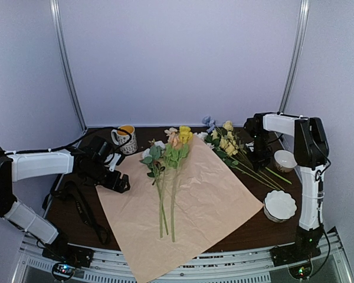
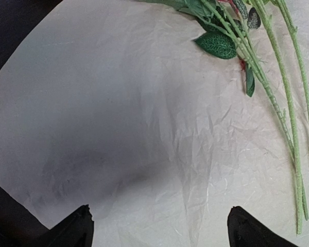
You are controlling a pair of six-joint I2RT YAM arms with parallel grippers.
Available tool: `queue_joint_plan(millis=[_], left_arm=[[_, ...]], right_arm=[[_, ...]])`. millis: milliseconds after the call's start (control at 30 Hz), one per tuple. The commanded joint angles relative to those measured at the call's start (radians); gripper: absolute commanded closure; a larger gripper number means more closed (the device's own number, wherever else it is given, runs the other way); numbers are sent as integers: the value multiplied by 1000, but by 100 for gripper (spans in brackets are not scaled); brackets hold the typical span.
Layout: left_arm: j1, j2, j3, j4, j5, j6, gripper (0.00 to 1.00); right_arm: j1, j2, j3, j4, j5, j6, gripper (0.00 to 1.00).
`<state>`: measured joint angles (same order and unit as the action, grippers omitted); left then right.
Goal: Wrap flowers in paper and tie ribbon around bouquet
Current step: Pick up the fake flower from the corner of the board.
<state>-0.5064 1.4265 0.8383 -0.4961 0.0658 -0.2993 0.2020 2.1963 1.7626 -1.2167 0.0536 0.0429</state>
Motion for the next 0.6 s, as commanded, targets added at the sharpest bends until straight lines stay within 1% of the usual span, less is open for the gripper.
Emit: queue_joint_plan(millis=[0,100,200,333,467,567], left_arm=[[3,4,16,4,-7,9,6],[2,4,18,4,-4,9,6],[3,0,16,4,-4,9,6],[3,-1,15,1,-8,10,6],[3,-1,16,1,-3,14,6],[2,1,18,1,-1,17,6]], right_arm=[[-6,26,-19,14,27,-20,71],[-7,40,-11,15,34,-25,77],[-6,35,-9,22,45,-33,81],[-5,20,-16,27,74,-50,93],[1,-53,-42,64,146,-58,100],[15,-150,-68,115,190,-78,100]])
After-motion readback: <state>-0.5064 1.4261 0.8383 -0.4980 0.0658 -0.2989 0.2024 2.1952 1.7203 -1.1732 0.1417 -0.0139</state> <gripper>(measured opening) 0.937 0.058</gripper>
